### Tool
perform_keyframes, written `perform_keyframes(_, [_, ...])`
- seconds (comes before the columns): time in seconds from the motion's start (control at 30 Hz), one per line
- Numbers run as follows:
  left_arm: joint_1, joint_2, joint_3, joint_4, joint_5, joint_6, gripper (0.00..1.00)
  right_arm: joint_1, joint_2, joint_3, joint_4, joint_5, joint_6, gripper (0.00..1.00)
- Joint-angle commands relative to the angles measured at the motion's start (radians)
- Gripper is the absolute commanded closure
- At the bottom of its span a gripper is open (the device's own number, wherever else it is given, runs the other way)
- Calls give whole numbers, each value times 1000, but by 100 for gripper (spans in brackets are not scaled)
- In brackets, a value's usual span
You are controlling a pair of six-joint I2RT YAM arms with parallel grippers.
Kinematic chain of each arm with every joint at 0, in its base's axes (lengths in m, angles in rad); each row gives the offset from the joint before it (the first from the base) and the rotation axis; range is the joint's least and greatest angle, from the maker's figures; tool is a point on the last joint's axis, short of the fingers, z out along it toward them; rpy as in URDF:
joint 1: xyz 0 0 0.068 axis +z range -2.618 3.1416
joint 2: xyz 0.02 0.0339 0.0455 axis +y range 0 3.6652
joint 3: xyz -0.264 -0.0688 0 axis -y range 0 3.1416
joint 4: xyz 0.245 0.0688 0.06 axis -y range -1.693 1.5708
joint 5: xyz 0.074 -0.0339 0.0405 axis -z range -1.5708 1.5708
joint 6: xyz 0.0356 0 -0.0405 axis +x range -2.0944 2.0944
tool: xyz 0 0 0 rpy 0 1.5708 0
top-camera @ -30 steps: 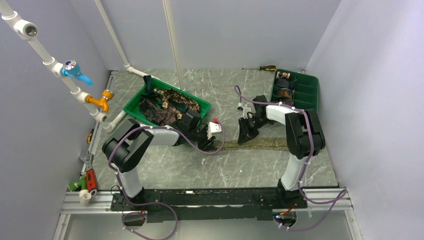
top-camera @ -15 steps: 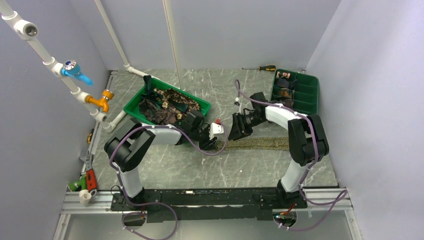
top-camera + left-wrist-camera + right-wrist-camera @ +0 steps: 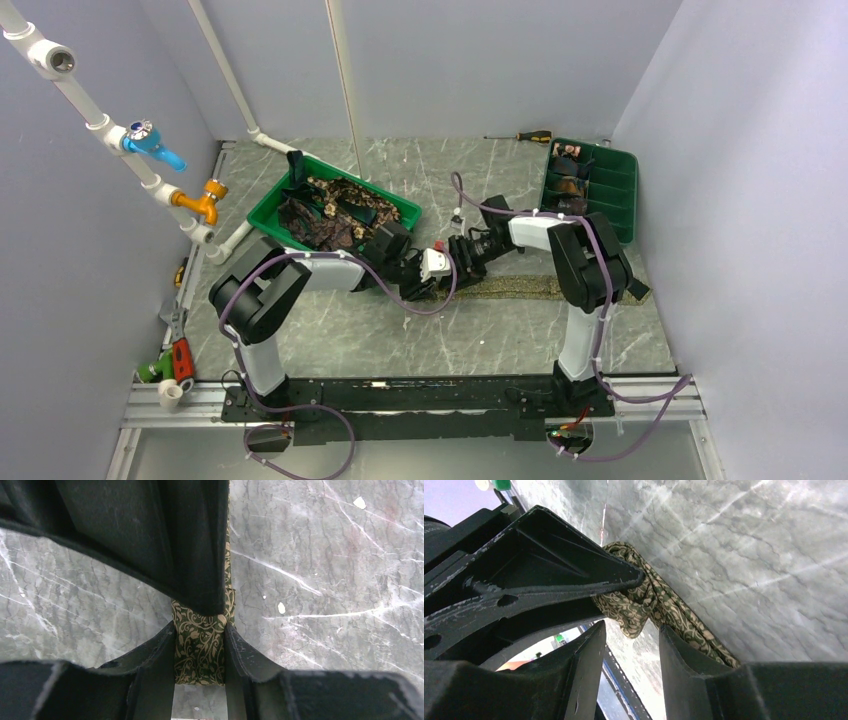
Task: Roll the ties
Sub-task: Roll the tie at the center of the board.
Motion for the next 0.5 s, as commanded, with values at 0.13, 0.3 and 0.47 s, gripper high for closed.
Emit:
perform_keyframes(0.13, [-9,51,-31,-100,-93,49,62,31,26,21,61,-44,17,68])
perform_keyframes(0.3, [-9,49,-27,-102,-79,51,54,33,66,42,-4,60,-44,100])
perform_keyframes(0.47, [56,-67,-126,114,34,-44,13,30,80,31,-34,200,-74,100])
